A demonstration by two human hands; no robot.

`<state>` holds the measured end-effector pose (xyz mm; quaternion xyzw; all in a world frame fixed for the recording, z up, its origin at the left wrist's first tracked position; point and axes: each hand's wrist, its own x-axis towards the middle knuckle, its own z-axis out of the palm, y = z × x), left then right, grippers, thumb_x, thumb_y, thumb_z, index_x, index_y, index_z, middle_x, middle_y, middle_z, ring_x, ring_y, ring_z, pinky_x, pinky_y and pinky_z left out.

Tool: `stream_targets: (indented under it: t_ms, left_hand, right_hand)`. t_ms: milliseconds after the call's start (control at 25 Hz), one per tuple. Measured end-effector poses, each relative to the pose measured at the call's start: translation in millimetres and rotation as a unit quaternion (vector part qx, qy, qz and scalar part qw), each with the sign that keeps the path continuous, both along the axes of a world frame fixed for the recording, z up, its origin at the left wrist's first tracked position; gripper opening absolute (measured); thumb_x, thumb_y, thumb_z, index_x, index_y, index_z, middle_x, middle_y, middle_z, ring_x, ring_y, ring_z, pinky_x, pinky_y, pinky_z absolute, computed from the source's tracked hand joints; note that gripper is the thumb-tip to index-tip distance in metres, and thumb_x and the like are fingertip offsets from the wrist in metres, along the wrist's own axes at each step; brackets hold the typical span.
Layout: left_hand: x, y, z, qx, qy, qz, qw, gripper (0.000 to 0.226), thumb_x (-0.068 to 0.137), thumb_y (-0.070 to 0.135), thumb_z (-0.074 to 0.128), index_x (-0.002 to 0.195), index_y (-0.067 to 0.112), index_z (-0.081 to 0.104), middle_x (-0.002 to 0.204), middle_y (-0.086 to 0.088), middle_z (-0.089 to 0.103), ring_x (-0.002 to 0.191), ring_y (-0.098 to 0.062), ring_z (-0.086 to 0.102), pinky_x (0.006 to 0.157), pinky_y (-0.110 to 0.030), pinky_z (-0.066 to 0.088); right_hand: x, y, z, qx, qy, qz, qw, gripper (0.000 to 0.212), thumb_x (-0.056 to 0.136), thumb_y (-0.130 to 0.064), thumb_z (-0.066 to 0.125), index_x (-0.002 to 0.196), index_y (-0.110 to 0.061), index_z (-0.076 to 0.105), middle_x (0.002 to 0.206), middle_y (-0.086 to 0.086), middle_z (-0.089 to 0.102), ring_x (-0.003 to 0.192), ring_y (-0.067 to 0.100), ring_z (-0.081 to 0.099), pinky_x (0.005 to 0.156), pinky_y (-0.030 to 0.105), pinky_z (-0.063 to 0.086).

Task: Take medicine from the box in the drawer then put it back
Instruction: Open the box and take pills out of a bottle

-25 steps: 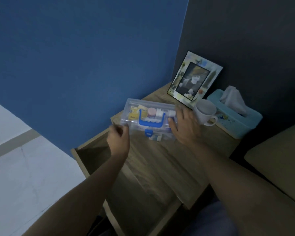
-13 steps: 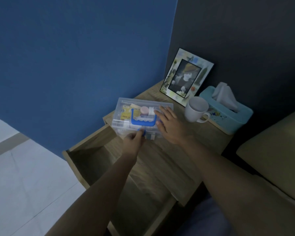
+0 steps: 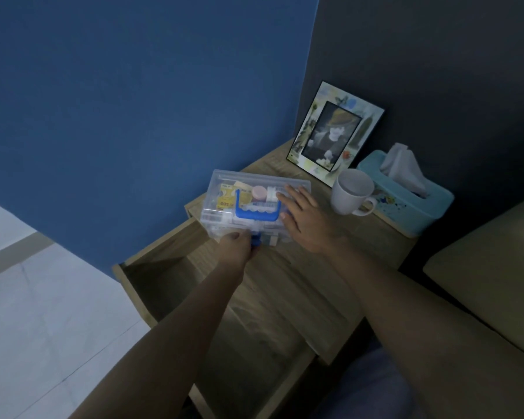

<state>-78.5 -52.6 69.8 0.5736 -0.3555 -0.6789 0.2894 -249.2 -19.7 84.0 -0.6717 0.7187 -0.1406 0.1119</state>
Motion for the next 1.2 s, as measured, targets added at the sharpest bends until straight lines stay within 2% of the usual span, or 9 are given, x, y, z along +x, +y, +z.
stream_targets:
  t_ms: [120,240,320,480,560,760,960,1080,1200]
  left_hand:
    - [7,4,-8,-0.025,-0.048,-0.041,0.998,0.015,0.089,0.017,0.055,0.099,0.010,0.064,0.100,-0.010,0.066,0.096,-0.024,0.063,0.089,-0.038,0.053]
    - [13,8,-12,-0.079,-0.112,-0.075,0.988,0.028,0.088,0.025,0.059,0.109,0.008,0.062,0.105,-0.009,0.066,0.096,-0.020,0.062,0.081,-0.033,0.051]
    - [17,8,-13,-0.090,-0.144,-0.053,0.984,0.031,0.085,0.026,0.063,0.110,0.008,0.061,0.103,-0.008,0.066,0.094,-0.020,0.063,0.079,-0.033,0.052]
    - [30,3,-5,-0.071,-0.140,0.102,0.982,0.045,0.080,0.009,0.061,0.122,0.015,0.047,0.113,-0.004,0.060,0.096,-0.018,0.059,0.072,-0.032,0.050]
    - [35,-4,0,-0.110,-0.134,0.075,0.982,0.052,0.082,0.016,0.060,0.131,0.020,0.041,0.120,-0.001,0.058,0.102,-0.017,0.056,0.080,-0.036,0.050]
    - [42,-12,10,-0.117,-0.122,0.048,0.984,0.063,0.083,0.011,0.052,0.141,0.027,0.034,0.138,-0.006,0.053,0.121,-0.028,0.053,0.100,-0.046,0.046]
    - [37,-15,21,-0.155,-0.212,0.008,0.965,0.065,0.085,0.005,0.044,0.145,0.021,0.027,0.141,-0.015,0.047,0.120,-0.033,0.052,0.082,-0.032,0.044]
    - [38,-18,25,-0.172,-0.239,-0.019,0.956,0.073,0.080,-0.001,0.046,0.147,0.017,0.023,0.144,-0.016,0.043,0.119,-0.035,0.053,0.093,-0.039,0.050]
    - [40,-24,25,-0.203,-0.263,-0.051,0.942,0.070,0.081,0.000,0.049,0.146,0.016,0.026,0.140,-0.015,0.048,0.118,-0.035,0.053,0.096,-0.049,0.049]
  right_hand:
    - [0,0,-1,-0.002,-0.004,-0.001,1.000,0.049,0.100,-0.031,0.032,0.146,-0.016,0.027,0.158,0.008,0.018,0.147,0.027,0.006,0.119,0.041,0.008]
    - [0,0,1,-0.003,-0.016,-0.007,1.000,0.049,0.100,-0.032,0.032,0.146,-0.016,0.026,0.158,0.007,0.017,0.147,0.027,0.006,0.119,0.043,0.010]
    - [0,1,3,0.001,-0.025,-0.003,1.000,0.054,0.098,-0.037,0.037,0.147,-0.017,0.025,0.159,0.006,0.016,0.147,0.026,0.004,0.120,0.045,0.010]
    - [-3,4,11,0.057,0.005,0.027,0.998,0.091,0.080,-0.056,0.061,0.149,-0.022,0.014,0.160,0.002,0.005,0.147,0.024,-0.001,0.118,0.042,0.007]
    - [-6,1,16,0.073,0.039,0.039,0.996,0.094,0.078,-0.053,0.065,0.149,-0.022,0.011,0.161,0.002,0.003,0.147,0.024,0.001,0.119,0.044,0.013]
    - [-12,-3,36,0.084,0.087,0.058,0.991,0.083,0.084,-0.053,0.057,0.148,-0.022,0.016,0.159,0.005,0.016,0.145,0.023,0.016,0.114,0.045,0.029]
    - [-25,-15,76,-0.093,0.093,0.082,0.988,0.042,0.090,-0.030,0.057,0.126,-0.010,0.051,0.132,0.016,0.052,0.117,0.033,0.051,0.092,0.043,0.046]
    - [-30,-38,94,-0.151,0.188,0.046,0.969,0.030,0.089,-0.021,0.059,0.112,-0.002,0.059,0.119,0.021,0.057,0.107,0.038,0.054,0.086,0.046,0.046]
    - [-36,-59,102,-0.113,0.227,0.002,0.967,0.037,0.093,-0.027,0.048,0.123,-0.006,0.052,0.123,0.018,0.054,0.113,0.035,0.049,0.091,0.045,0.039]
